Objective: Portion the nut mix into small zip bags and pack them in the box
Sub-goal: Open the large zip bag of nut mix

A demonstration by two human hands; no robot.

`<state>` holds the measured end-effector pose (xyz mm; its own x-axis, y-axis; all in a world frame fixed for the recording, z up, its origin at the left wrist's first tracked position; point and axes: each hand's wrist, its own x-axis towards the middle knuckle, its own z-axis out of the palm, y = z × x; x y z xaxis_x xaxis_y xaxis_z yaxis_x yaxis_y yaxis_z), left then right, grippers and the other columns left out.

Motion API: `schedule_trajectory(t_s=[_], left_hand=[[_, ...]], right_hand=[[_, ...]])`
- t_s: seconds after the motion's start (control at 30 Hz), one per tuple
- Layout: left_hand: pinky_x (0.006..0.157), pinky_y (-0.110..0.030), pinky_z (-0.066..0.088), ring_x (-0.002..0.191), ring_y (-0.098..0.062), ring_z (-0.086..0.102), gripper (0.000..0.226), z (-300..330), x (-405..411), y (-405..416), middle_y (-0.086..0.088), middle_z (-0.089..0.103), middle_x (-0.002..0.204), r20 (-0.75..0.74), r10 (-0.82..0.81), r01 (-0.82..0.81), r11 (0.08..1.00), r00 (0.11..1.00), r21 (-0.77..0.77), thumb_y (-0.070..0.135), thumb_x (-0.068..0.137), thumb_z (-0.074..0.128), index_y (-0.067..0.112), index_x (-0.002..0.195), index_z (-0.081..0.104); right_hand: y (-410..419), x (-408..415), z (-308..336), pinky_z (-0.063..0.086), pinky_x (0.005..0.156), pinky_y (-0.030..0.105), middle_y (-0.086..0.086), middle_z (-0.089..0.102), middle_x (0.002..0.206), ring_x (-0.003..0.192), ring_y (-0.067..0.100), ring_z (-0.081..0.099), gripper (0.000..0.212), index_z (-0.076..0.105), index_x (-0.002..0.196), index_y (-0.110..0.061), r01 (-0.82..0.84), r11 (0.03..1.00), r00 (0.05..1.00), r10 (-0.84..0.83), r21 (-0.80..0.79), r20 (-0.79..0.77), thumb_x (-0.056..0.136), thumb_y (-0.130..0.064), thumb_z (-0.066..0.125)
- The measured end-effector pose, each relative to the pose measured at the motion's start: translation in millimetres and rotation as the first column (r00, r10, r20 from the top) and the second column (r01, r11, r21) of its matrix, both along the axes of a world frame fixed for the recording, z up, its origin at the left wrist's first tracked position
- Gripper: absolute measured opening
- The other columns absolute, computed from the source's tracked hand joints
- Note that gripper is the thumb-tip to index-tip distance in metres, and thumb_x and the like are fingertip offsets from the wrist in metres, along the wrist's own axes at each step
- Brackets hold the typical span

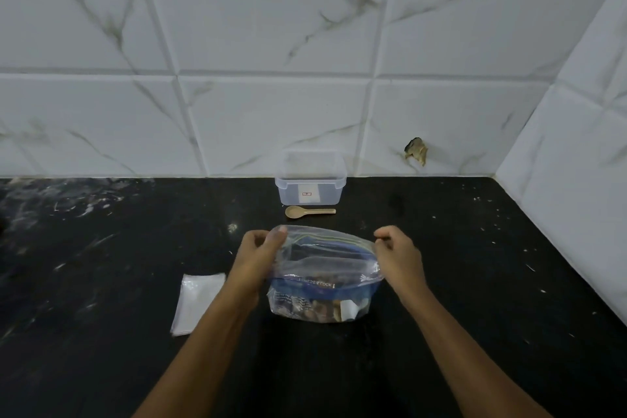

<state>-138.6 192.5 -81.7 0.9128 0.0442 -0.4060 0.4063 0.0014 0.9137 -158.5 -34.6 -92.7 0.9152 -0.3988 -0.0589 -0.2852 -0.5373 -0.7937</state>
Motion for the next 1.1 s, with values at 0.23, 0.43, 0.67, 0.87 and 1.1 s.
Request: schedule_trajectory(t_s=[0.23, 0.43, 0.67, 0.87, 1.1], left_hand=[[0.069, -0.033, 0.052, 0.080, -0.018, 0.062, 0.042, -2, -64, -12, -0.008, 0.063, 0.091, 0.201, 0.071, -0.134, 0.938, 0.977, 0.319, 0.057, 0.086, 0.057, 0.017, 0.097, 0.056], [0.084, -0.044, 0.057, 0.089, -0.021, 0.068, 0.034, 2, -61, -29, -0.005, 0.068, 0.095, -0.072, -0.040, 0.042, 0.999, 0.997, 0.025, 0.058, 0.090, 0.055, 0.025, 0.095, 0.061], [0.076, -0.042, 0.061, 0.085, -0.023, 0.071, 0.016, 1, -27, -53, -0.011, 0.070, 0.098, -0.137, 0.157, -0.176, 0.975, 0.978, -0.138, 0.020, 0.097, 0.056, 0.013, 0.111, 0.062], [0.065, -0.047, 0.051, 0.076, -0.034, 0.063, 0.019, 20, 6, -29, -0.021, 0.067, 0.079, -0.352, 0.098, -0.297, 0.764, 0.931, -0.573, -0.001, 0.089, 0.043, -0.002, 0.090, 0.062], [0.080, -0.051, 0.054, 0.095, -0.034, 0.061, 0.007, 12, 22, -15, -0.018, 0.061, 0.094, -0.392, -0.017, -0.201, 0.839, 0.920, -0.506, 0.011, 0.085, 0.045, 0.011, 0.081, 0.051]], right_hand=[[30, 24, 38, 0.040, 0.107, 0.037, -0.002, 0.054, 0.138, 0.126, 0.016, 0.050, 0.046, 0.050, 0.138, -0.020, -0.494, 0.702, 0.828, 0.560, -0.514, -0.031, 0.095, -0.031, 0.058], [57, 31, 23, 0.052, 0.080, 0.038, -0.003, 0.065, 0.090, 0.085, 0.015, 0.062, 0.014, 0.062, 0.092, -0.027, -0.604, 0.676, 0.795, 0.549, -0.422, -0.257, 0.098, -0.027, 0.049], [57, 25, 30, 0.044, 0.064, 0.030, 0.003, 0.058, 0.074, 0.068, 0.013, 0.054, 0.033, 0.056, 0.070, -0.017, -0.351, 0.932, 0.926, 0.360, 0.088, -0.115, 0.099, -0.020, 0.041], [14, 30, 12, 0.053, 0.085, 0.047, 0.019, 0.070, 0.097, 0.092, 0.033, 0.066, 0.028, 0.068, 0.099, -0.005, 0.295, 0.457, 0.954, -0.100, 0.839, -0.281, 0.099, -0.025, 0.049], [-1, 27, -18, 0.051, 0.089, 0.054, 0.023, 0.068, 0.107, 0.101, 0.038, 0.065, 0.036, 0.065, 0.107, -0.001, 0.310, 0.269, 0.951, -0.096, 0.912, -0.294, 0.100, -0.029, 0.044]])
